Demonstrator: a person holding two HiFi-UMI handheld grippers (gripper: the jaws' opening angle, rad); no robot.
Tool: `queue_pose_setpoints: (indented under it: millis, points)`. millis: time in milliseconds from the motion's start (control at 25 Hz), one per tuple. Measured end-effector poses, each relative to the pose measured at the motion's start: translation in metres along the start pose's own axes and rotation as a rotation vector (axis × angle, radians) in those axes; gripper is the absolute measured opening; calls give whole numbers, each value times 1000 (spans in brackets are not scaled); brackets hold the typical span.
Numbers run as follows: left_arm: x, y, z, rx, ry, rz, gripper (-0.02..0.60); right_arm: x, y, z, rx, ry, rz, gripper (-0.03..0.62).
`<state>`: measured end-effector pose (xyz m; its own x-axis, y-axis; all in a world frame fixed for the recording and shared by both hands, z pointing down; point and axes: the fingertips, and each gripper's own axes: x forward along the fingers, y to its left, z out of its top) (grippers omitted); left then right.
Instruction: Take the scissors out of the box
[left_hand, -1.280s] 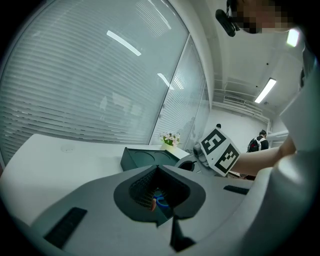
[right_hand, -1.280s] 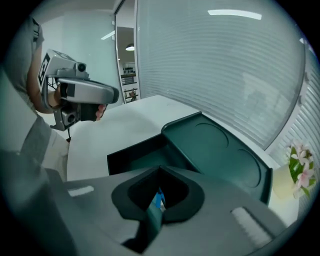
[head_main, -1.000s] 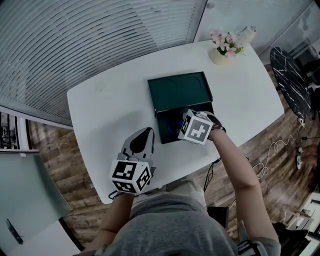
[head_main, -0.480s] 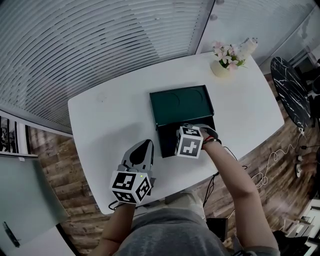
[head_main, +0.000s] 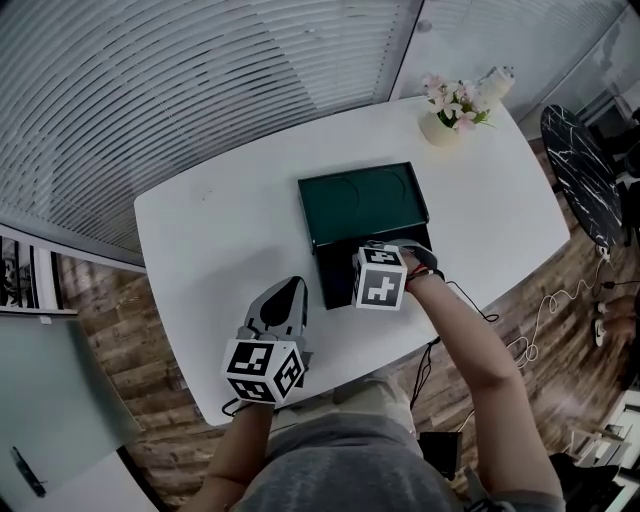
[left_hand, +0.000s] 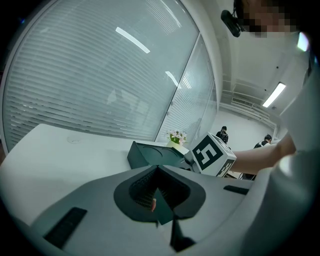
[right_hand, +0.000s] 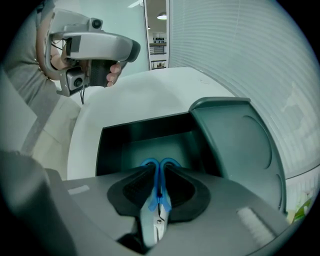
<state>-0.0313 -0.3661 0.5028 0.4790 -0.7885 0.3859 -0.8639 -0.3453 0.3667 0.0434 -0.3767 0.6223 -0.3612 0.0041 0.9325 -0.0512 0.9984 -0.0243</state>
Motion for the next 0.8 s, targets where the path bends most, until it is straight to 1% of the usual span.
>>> queue_pose_setpoints:
  millis: [80, 200, 320, 560, 800]
  points:
    - [-2, 0, 1, 6, -4, -1, 6, -2, 2, 2, -11, -8, -4, 81]
    - [-9, -3, 1, -1, -10, -9, 6, -8, 7, 4, 5, -40, -20, 81]
    - [-14, -4, 3, 9, -15, -18, 6, -20, 4, 10, 27, -87, -76, 81]
    - [-29, -12, 5, 22, -27, -45, 6, -49, 7, 18, 95, -215, -207, 80]
    - [-48, -22, 6, 38, -40, -61, 6, -77, 8, 26, 160, -313, -334, 80]
